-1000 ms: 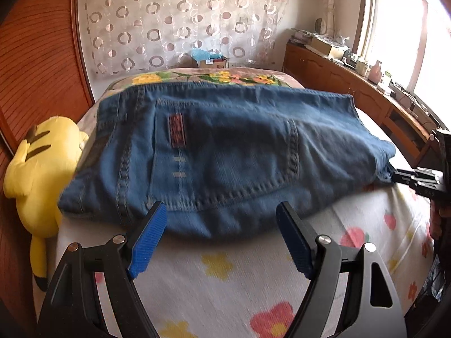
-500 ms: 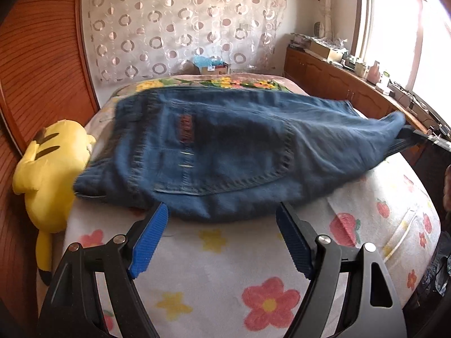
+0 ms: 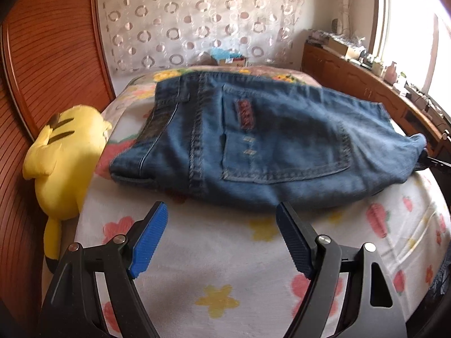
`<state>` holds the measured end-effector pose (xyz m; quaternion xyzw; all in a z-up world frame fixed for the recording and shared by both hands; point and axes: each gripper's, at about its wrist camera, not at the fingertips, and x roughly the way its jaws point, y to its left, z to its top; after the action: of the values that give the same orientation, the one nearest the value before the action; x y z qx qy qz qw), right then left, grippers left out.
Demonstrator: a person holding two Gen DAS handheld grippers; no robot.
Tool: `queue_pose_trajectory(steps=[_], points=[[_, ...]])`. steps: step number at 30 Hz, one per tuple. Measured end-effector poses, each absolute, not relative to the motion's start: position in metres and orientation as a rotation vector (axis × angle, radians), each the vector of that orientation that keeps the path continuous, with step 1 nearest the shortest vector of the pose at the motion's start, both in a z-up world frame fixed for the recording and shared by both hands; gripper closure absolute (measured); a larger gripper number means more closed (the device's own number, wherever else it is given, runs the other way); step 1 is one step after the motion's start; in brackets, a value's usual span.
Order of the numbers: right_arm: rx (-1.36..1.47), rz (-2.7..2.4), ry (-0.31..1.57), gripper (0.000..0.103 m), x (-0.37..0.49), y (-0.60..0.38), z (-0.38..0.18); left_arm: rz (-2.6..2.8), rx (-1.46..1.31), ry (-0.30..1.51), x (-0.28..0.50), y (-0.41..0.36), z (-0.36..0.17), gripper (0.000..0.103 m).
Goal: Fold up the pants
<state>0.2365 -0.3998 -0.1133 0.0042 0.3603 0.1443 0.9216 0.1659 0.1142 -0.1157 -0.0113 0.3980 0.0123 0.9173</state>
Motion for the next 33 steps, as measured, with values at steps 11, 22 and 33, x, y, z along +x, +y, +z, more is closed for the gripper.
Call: queue_pose_trajectory(steps=[11, 22, 33], points=[[0.026, 0.282, 0.764, 0.064, 0.237, -0.404, -0.107, -0.001, -0.032, 0.853, 0.158, 0.114, -0.128, 0.023], [0.051, 0.276, 0.7, 0.062, 0.226, -0.406, -0.091, -0.014, 0.022, 0.874, 0.153, 0.103, -0.136, 0.023], [0.081, 0.269, 0.625, 0.051, 0.24, -0.378, -0.066, -0.041, 0.068, 0.74, 0.148, 0.08, -0.094, 0.023]])
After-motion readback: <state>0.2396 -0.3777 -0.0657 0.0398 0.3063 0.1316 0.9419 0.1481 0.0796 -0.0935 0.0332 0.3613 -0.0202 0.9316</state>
